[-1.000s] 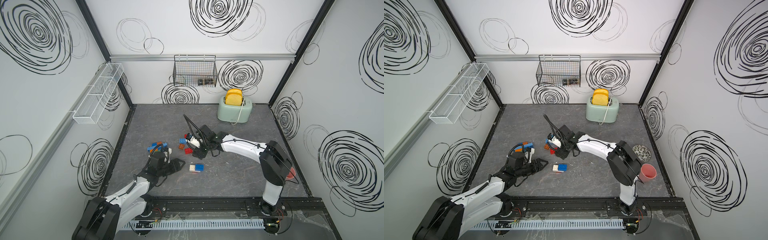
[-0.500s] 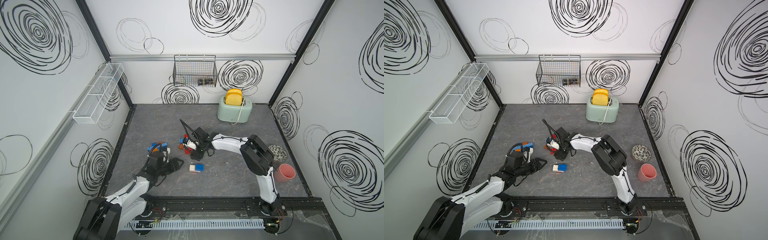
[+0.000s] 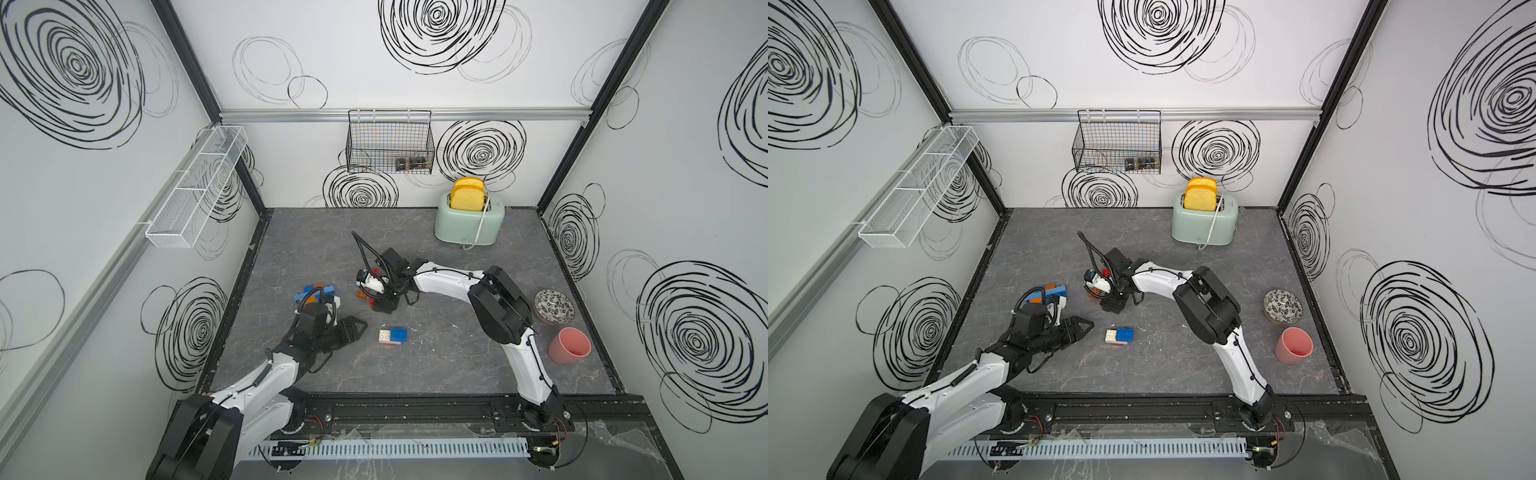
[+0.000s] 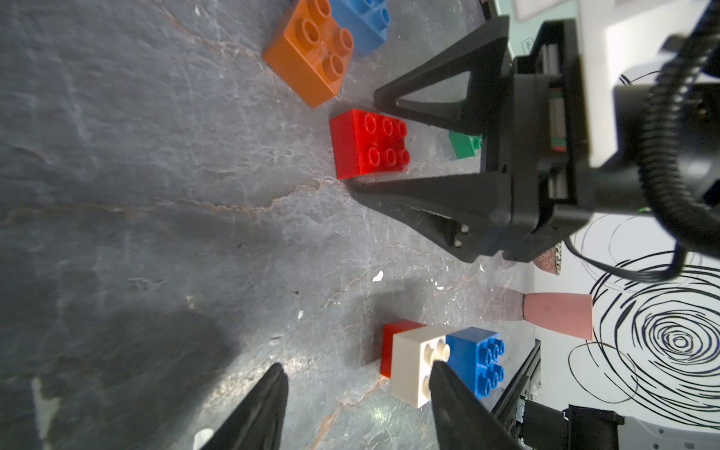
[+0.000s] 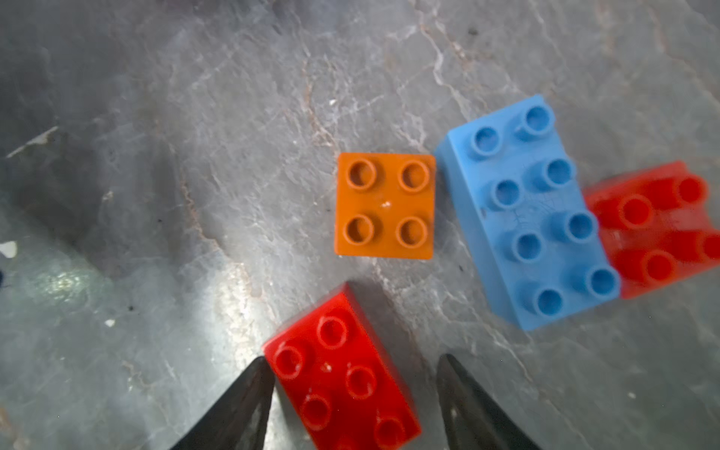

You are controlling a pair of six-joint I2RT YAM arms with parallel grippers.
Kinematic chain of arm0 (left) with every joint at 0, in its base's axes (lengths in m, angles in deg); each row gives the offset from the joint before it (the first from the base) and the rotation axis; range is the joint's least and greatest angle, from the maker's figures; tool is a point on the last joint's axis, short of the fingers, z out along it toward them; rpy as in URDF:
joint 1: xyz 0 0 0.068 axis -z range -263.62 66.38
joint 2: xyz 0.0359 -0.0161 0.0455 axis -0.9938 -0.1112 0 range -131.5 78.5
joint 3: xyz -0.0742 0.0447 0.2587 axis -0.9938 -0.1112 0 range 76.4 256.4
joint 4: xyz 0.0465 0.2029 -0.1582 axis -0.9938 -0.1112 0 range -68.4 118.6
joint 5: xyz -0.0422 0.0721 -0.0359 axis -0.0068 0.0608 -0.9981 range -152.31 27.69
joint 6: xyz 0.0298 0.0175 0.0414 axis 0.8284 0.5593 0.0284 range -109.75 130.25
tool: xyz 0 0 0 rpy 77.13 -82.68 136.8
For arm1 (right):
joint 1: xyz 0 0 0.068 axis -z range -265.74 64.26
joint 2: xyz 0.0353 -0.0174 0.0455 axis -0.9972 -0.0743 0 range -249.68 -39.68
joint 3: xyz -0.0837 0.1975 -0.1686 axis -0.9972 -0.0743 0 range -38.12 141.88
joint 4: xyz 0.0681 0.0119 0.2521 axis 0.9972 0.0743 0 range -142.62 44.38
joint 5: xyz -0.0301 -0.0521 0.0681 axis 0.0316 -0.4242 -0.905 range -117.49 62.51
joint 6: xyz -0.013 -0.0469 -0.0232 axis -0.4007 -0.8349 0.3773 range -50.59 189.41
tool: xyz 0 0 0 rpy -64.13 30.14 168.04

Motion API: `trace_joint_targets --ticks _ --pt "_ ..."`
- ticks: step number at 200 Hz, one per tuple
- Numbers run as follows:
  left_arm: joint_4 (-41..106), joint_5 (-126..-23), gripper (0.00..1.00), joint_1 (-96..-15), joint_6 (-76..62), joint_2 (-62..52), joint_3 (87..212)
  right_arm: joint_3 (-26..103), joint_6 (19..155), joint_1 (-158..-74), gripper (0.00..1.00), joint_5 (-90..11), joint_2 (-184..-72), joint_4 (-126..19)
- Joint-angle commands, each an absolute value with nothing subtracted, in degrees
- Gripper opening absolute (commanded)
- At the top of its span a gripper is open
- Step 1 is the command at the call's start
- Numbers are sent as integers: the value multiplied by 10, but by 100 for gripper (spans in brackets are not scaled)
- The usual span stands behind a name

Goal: Assemble a heart with lego
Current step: Pick up the lego brick from the center of the board.

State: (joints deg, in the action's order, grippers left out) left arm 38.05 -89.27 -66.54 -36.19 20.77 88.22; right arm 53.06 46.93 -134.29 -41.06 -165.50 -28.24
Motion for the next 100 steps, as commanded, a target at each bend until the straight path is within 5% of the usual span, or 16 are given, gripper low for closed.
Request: trace_joint_targets --ticks 1,100 --pt "388 -892 63 -671 -355 213 897 544 453 -1362 65 -435 -1669 -232" --pt "384 -885 62 -672 -359 220 893 570 494 -1383 37 -421 -1670 -178"
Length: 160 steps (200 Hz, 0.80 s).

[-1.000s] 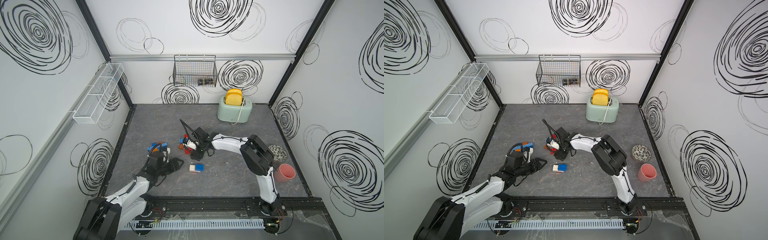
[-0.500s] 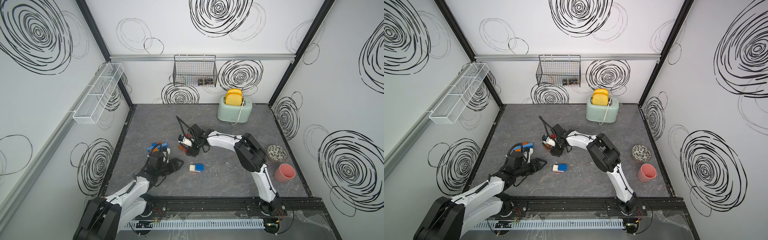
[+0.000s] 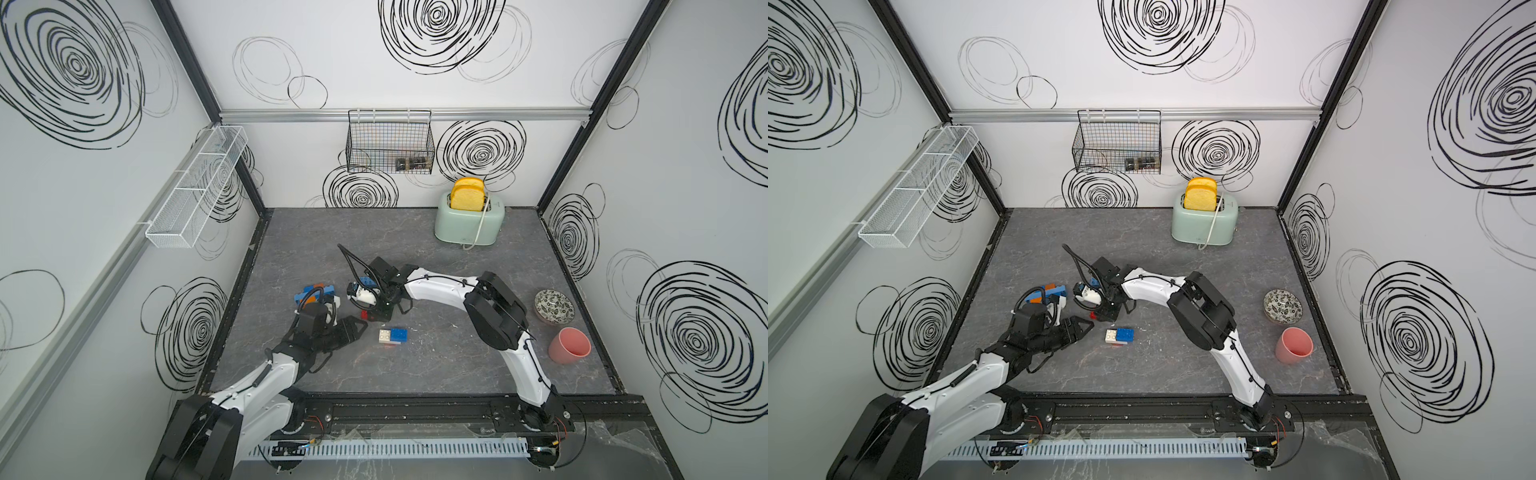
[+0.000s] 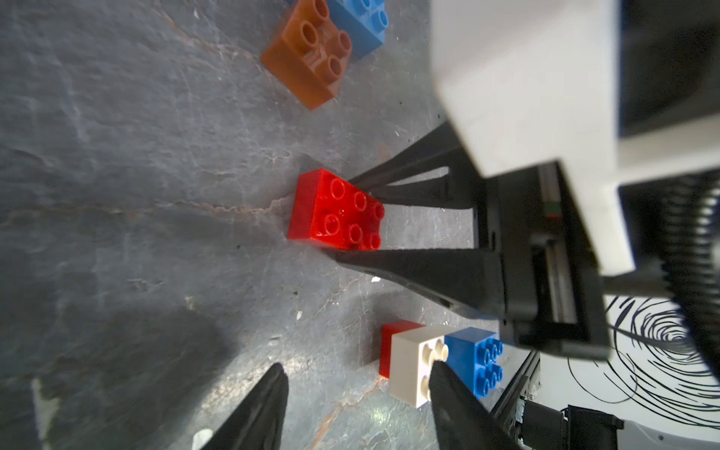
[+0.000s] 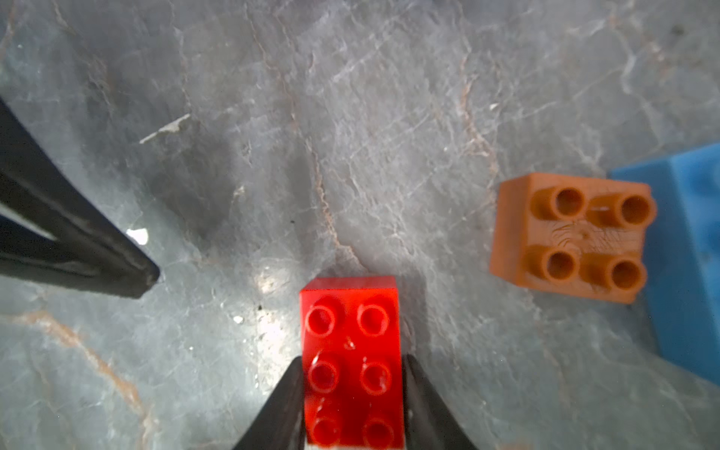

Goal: Assemble a heart with lego
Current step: Pick up the lego brick from the center of the board.

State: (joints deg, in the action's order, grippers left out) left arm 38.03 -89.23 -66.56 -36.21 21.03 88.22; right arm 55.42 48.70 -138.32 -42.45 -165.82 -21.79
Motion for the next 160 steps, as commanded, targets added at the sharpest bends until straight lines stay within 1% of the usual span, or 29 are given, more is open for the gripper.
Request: trace_joint_targets --ticks 1,28,53,59,75,109,116,137,160 --pt "384 -885 62 -671 -359 219 893 570 495 -1383 37 -420 -1670 -178" --pt "384 -883 62 -671 -361 221 892 576 499 -1385 34 -411 -1673 -173" --pt "381 -881 62 -671 -362 224 891 576 502 -1386 35 -401 -1674 -175" --pt "381 -881 62 -672 -361 225 892 576 502 -1386 37 -400 -1673 -175" --pt "381 -880 62 -672 -362 226 891 570 502 -1388 47 -392 -1669 -183" --pt "378 -875 61 -677 -363 230 890 567 504 -1387 59 -398 -1662 -186" --pt "371 -868 61 -681 -365 235 889 566 506 -1388 59 -401 -1661 -189" --pt "362 -863 60 -698 -369 256 884 568 509 -1387 59 -410 -1661 -192" --pt "362 -867 60 -700 -367 251 885 578 509 -1387 49 -417 -1669 -182"
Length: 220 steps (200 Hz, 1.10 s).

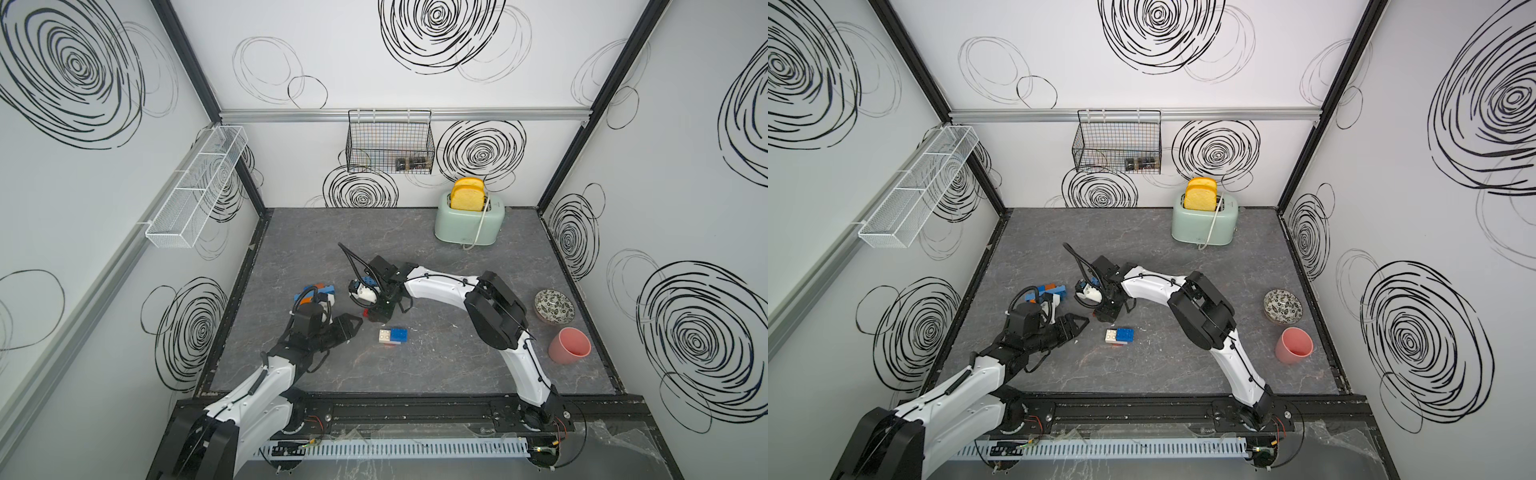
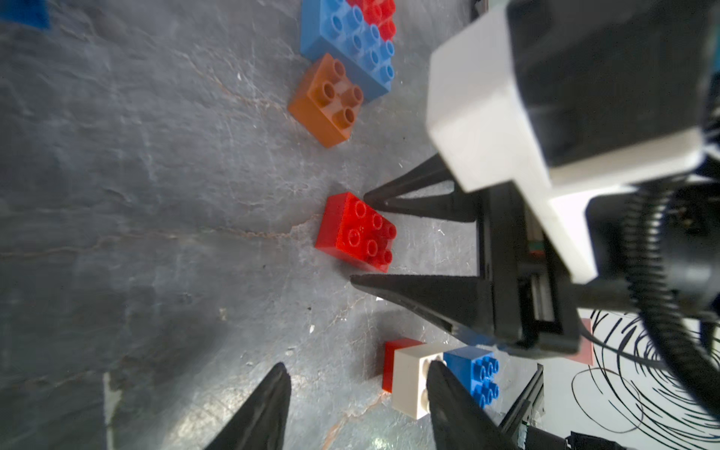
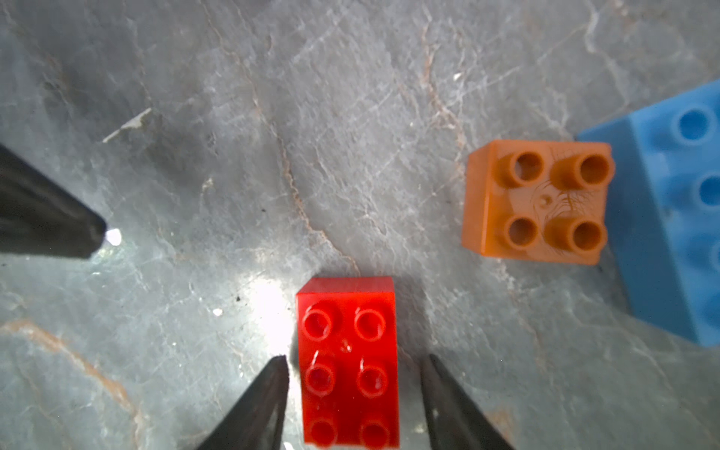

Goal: Assemble a heart with lego
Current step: Pick up the lego brick from the center of the board.

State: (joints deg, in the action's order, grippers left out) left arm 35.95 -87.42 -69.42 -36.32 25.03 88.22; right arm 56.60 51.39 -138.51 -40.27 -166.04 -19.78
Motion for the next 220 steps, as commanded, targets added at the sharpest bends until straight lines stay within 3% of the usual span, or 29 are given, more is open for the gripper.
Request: trace_joint_targets --ticks 1,133,174,220 --pt "362 -868 60 -700 -367 251 885 579 509 -1388 49 -417 -1669 -182" --pt "373 -869 60 -700 -370 248 881 569 511 -1384 28 -405 -1634 -182" --pt "383 -872 60 -699 -373 244 875 529 497 -1385 24 -409 -1580 -216" --pt "397 -875 60 -699 -382 245 871 403 449 -1402 22 -402 -1469 -328"
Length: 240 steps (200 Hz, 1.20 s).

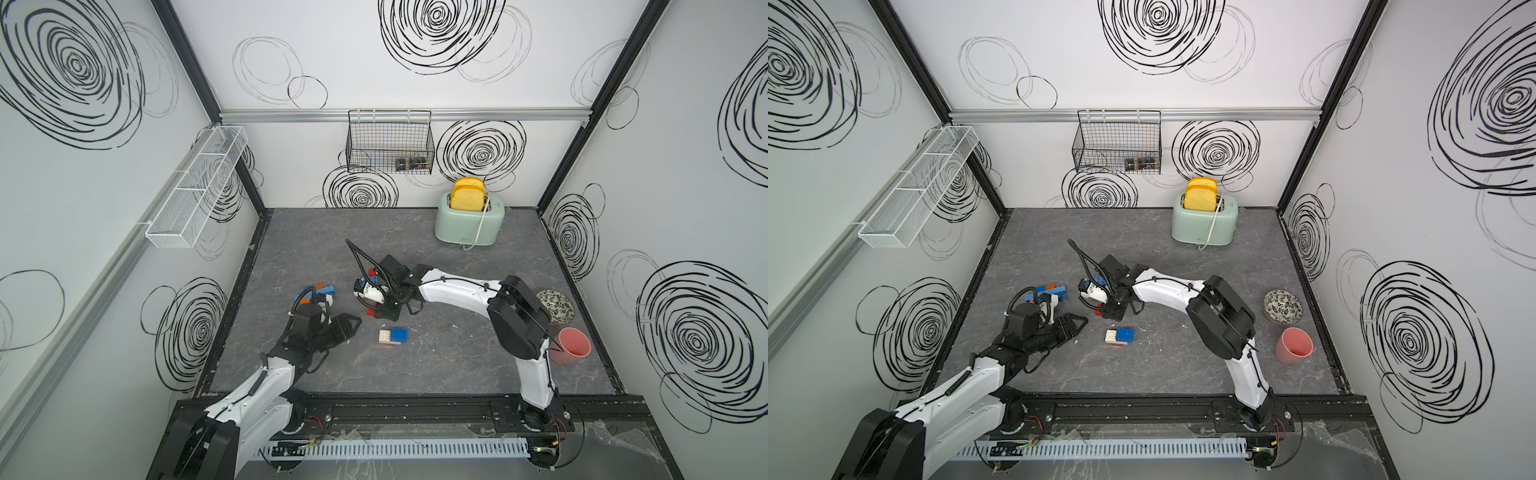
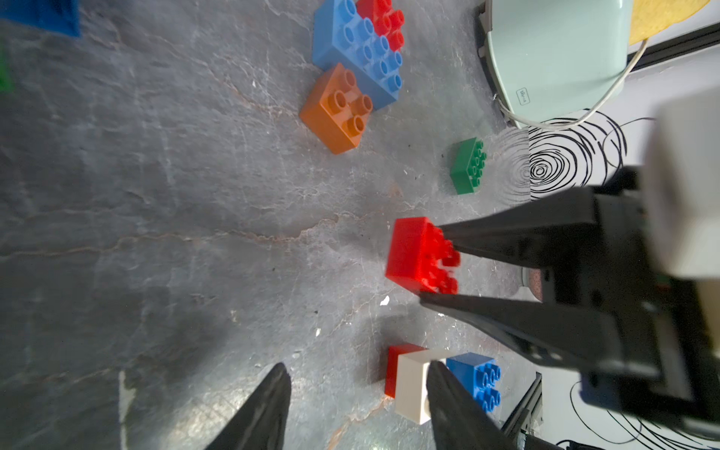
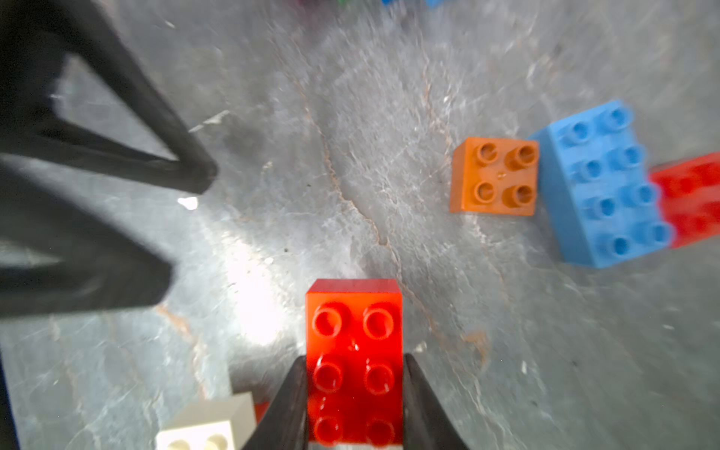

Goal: Assemble a heart with lego
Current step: Pick up the lego brick from the center of the board, then assemble the lego brick with the lego brick.

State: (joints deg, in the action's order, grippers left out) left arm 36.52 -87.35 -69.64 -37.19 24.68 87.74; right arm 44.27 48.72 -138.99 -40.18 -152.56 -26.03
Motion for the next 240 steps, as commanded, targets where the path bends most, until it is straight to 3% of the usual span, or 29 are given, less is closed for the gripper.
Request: trace_joint_targets --ticks 1,77,196,240 --pt "398 -875 60 -700 -382 245 871 401 448 -1402 22 -401 -1467 -330" --pt "412 -879 60 -699 -393 255 869 366 435 -1431 23 -347 -1421 -297" --pt "421 -878 60 -700 -397 254 860 195 402 -1495 22 -255 -1280 -482" --pt "424 -877 60 -699 -398 252 860 189 397 -1499 23 -250 -1272 -474"
